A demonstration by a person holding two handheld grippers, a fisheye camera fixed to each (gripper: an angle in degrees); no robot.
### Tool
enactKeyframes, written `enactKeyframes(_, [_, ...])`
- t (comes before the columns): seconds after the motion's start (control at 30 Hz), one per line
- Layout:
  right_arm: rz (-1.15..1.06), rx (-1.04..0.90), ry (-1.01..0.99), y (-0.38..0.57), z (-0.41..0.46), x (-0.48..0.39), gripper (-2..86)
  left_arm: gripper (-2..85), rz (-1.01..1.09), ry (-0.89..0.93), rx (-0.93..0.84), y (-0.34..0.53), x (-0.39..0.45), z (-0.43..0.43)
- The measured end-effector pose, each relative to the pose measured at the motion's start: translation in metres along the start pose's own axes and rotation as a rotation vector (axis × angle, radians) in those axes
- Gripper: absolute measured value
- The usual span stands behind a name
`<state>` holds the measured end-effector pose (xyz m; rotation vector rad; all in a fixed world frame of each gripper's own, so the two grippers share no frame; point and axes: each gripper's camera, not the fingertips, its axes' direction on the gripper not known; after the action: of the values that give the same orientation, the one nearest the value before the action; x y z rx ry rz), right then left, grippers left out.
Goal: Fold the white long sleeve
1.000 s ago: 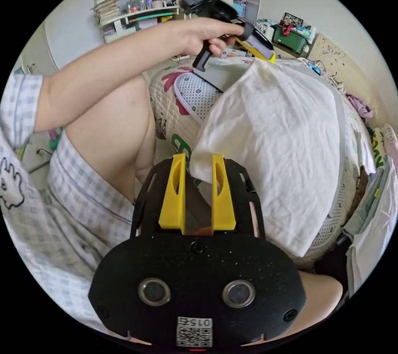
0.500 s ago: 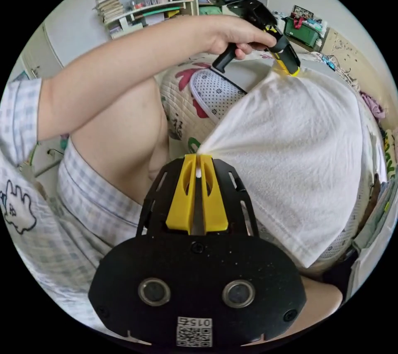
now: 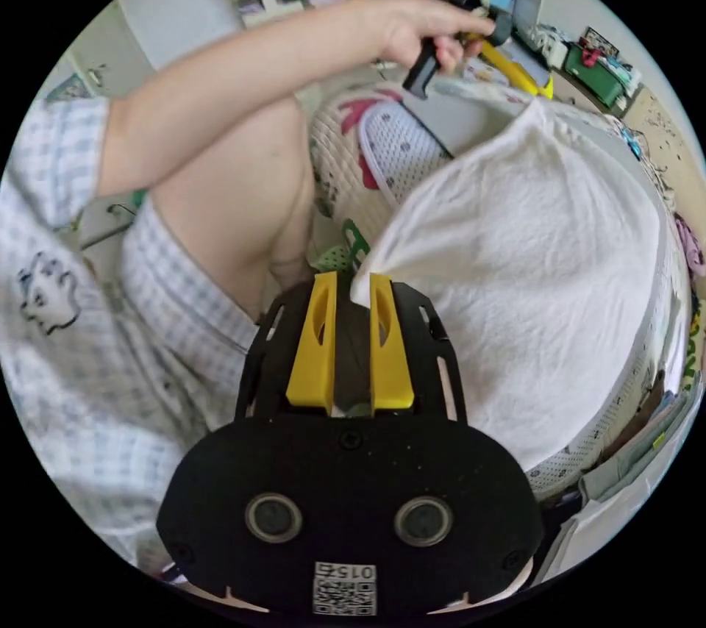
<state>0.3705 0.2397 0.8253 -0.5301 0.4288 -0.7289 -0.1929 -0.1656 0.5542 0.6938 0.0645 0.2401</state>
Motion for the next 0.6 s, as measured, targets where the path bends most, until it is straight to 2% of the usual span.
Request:
enactKeyframes(0.07, [0.013,0.137,-0.029,0.007,-0.046,0.018,8.0,8.8,-0.03,0.015,-0.027,-0.002,-0.017,-0.002])
enactKeyframes(0.13, [0.132,0.351,-0.079,0.019,-0.105,0.068,8.1,9.7,-0.06,0.066,-0.054,-0.002,-0.034,0.004])
enactKeyframes(0.23, [0.316,0.527,-0.079,0.03,-0.156,0.146,9.4,11.5,-0.092,0.105,-0.083,-0.002,-0.049,0.019])
enactKeyframes(0.4, [0.493,0.602,0.048,0.026,-0.195,0.236,15.1,15.5,-0.067,0.067,-0.066,-0.006,-0.056,0.025])
enactKeyframes(0.53, [0.629,0.573,0.025,0.008,-0.204,0.303,17.0,18.0,0.0,0.023,-0.101,-0.014,-0.051,0.04])
enactKeyframes(0.6, [0.622,0.518,0.081,-0.008,-0.207,0.322,17.5,18.5,-0.011,0.002,-0.115,-0.018,-0.056,0.049])
